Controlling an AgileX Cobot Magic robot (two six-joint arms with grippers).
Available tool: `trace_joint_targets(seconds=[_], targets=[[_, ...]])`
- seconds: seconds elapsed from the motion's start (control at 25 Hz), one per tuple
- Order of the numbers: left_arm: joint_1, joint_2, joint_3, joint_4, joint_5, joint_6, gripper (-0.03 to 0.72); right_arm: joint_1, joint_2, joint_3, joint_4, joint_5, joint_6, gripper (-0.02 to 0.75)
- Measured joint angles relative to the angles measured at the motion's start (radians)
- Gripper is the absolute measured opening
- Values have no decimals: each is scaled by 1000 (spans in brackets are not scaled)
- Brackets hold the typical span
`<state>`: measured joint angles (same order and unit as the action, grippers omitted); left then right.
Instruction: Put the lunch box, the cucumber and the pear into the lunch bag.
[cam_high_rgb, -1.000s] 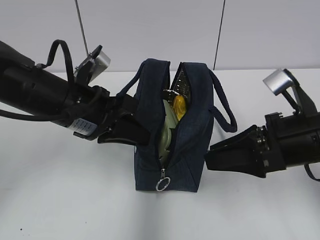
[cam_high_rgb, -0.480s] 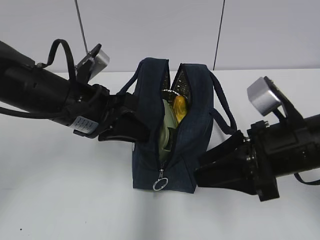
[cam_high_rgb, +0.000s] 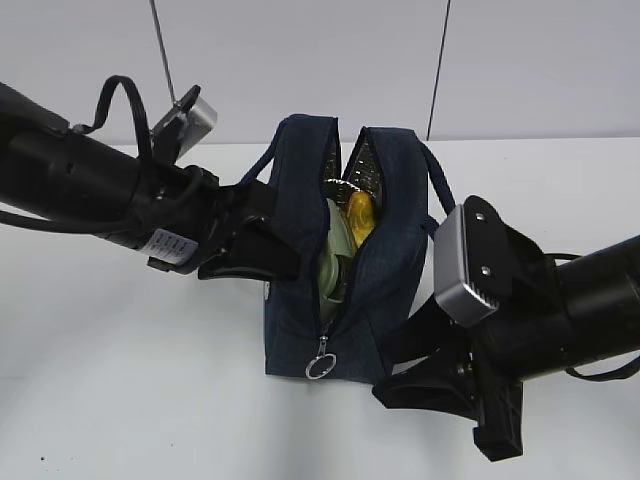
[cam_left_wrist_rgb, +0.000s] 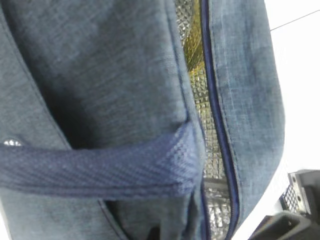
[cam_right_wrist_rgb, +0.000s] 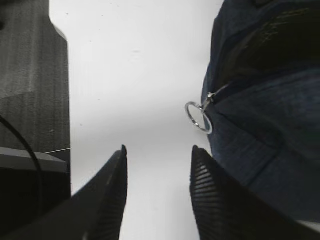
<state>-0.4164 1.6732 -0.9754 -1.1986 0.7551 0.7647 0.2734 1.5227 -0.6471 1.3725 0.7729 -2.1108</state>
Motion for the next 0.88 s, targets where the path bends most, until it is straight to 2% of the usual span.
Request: trace_joint_targets(seconds=[0.32,0.68,0.88], targets=[[0,0,0,-13,0,1,-9,2,108,0,133,-27,-107,332],[0,0,0,-18,-2,1,-9,4,275,0,373,-10,-350,332],[0,0,0,-18,-3,1,-9,4,330,-17,404,-1,-395,332]])
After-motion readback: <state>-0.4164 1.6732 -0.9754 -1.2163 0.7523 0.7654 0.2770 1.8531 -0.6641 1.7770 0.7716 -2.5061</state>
